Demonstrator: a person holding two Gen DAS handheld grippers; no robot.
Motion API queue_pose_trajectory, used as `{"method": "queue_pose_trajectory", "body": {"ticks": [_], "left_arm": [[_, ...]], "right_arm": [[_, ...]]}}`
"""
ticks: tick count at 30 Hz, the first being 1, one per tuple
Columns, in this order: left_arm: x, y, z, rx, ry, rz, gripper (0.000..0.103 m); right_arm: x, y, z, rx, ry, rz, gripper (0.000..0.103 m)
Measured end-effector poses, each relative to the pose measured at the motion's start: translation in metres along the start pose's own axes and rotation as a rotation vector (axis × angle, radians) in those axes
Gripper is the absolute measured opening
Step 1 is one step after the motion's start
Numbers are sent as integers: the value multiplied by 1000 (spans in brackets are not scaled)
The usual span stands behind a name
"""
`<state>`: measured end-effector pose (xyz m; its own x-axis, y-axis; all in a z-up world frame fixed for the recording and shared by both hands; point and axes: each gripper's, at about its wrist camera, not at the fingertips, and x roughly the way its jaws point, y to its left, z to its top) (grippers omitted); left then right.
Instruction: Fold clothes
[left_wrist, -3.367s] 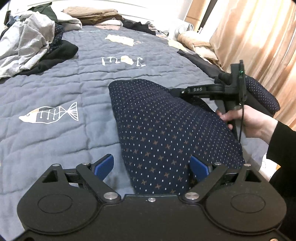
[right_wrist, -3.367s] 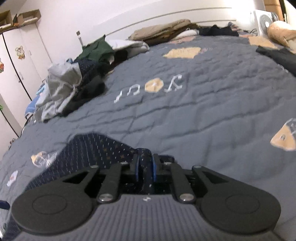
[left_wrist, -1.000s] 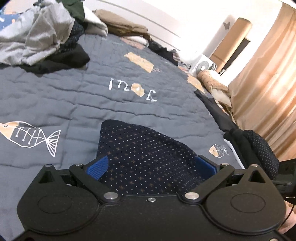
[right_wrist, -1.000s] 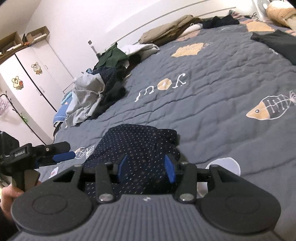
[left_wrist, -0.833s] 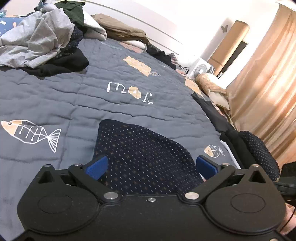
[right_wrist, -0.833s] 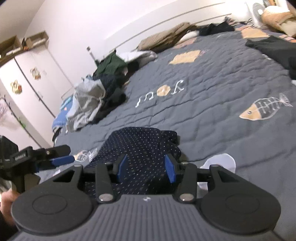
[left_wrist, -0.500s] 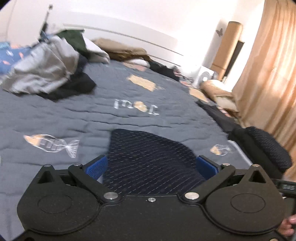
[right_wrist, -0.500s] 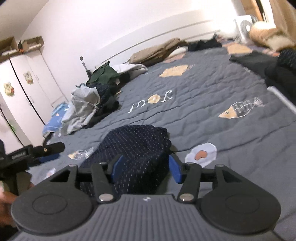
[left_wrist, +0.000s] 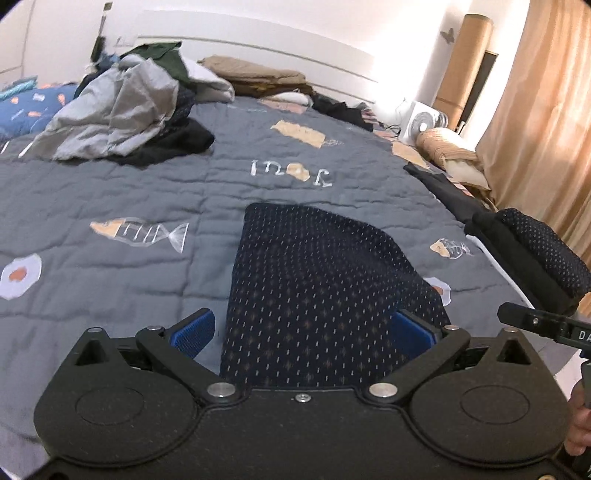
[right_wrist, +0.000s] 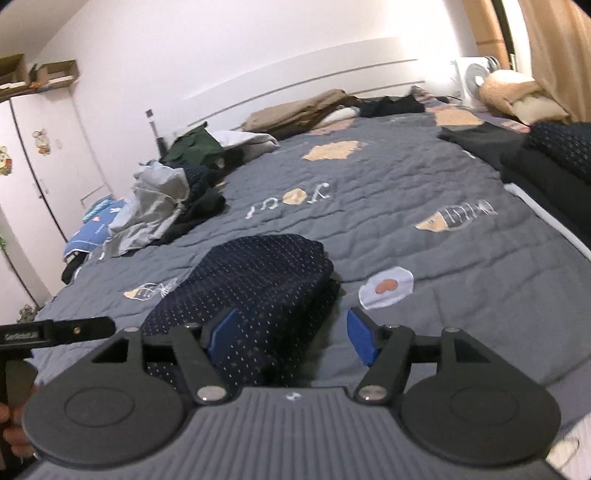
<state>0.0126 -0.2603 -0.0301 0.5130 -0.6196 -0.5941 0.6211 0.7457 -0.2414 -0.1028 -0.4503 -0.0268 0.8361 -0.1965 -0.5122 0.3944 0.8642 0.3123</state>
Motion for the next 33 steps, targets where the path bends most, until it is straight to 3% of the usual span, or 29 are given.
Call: {"method": "queue_pose_trajectory", "body": {"ticks": [6,14,19,33], "left_arm": [[-6,-4,-11,75,11,68,103],[-12,-6,-23,91,42,78,103],[-17,-14,-26,127,45,100,103],[-23,-28,-41,170,88,146,103]], "right_arm": [[2,13,-12,-6,25,-22,65],[2,33,-25,18,59,18,65],[7,35,-27,17,143,25,65],[-4,36,-43,19,183,20,65]]}}
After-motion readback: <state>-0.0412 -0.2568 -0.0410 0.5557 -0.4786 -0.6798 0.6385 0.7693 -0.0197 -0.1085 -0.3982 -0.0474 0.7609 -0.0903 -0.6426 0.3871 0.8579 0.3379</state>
